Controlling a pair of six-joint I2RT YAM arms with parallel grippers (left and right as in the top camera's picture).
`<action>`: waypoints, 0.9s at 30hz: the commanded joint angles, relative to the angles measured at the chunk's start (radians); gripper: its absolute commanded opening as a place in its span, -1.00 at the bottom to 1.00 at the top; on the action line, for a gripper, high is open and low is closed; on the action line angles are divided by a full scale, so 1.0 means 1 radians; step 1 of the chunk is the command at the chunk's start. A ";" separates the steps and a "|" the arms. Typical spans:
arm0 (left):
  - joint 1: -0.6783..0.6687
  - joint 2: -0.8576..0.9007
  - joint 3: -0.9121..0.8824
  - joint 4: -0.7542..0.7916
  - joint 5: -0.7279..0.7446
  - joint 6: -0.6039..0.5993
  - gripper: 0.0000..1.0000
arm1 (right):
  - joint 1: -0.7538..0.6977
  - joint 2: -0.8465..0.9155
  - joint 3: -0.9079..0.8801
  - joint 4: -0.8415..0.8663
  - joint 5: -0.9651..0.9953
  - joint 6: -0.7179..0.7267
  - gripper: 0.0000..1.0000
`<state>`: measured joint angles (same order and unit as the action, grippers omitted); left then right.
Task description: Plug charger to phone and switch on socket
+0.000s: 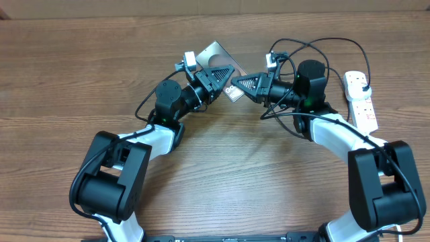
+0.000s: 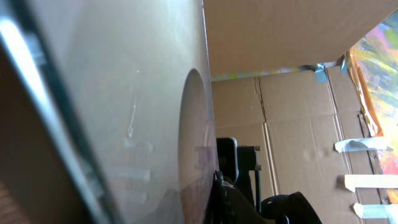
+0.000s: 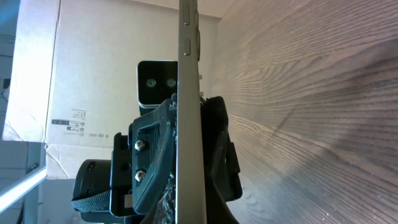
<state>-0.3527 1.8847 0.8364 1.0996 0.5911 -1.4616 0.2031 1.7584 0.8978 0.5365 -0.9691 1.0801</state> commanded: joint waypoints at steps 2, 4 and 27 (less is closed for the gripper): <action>0.002 -0.010 0.009 0.034 0.000 -0.012 -0.64 | -0.010 -0.006 0.006 -0.028 0.015 0.052 -0.93; 0.005 -0.010 0.009 0.034 0.001 -0.021 -0.68 | -0.010 -0.006 0.006 -0.030 0.009 0.064 -0.92; 0.040 -0.010 0.009 -0.040 0.039 -0.119 -0.92 | -0.048 -0.010 0.006 -0.045 -0.052 -0.069 0.34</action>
<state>-0.3355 1.8854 0.8318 1.0771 0.5964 -1.5730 0.1886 1.7573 0.9009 0.4854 -0.9909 1.0832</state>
